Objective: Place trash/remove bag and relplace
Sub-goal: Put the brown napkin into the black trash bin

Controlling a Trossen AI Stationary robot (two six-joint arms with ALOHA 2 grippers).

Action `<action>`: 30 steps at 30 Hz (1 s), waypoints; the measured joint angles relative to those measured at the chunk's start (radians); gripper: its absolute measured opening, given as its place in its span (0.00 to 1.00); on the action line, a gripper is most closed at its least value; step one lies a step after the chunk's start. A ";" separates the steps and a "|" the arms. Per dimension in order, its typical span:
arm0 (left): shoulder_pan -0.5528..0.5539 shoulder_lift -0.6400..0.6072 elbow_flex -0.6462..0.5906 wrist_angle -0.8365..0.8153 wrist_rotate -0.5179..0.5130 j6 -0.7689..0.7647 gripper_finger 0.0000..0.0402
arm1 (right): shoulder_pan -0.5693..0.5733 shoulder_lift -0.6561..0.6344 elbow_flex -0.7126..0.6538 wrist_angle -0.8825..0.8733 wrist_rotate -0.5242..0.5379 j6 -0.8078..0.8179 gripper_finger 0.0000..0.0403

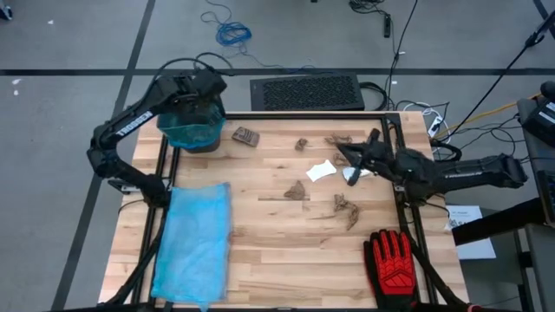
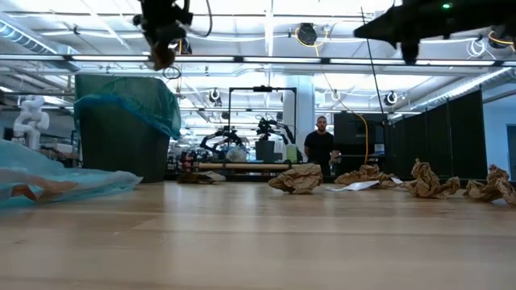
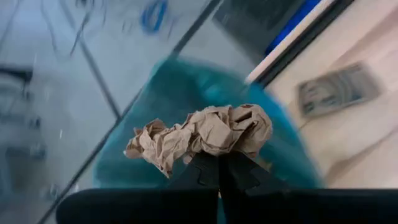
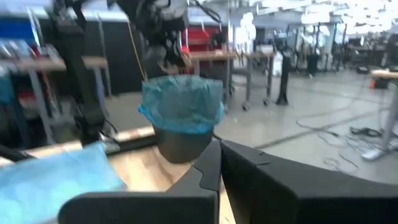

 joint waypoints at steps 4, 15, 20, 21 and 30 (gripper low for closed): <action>0.105 0.041 0.000 -0.012 0.000 0.004 0.00 | -0.038 0.117 0.102 -0.083 -0.025 0.000 0.00; 0.278 0.169 -0.051 0.051 0.375 0.087 0.00 | -0.134 0.253 0.208 -0.184 -0.106 0.009 0.00; 0.280 0.180 -0.072 0.053 0.379 0.157 0.02 | -0.170 0.254 0.209 -0.184 -0.182 0.037 0.00; 0.275 0.177 -0.071 0.052 0.370 0.162 0.03 | -0.173 0.254 0.209 -0.183 -0.182 0.037 0.00; 0.261 0.136 -0.032 0.043 0.351 0.219 0.29 | -0.184 0.253 0.209 -0.181 -0.183 0.034 0.00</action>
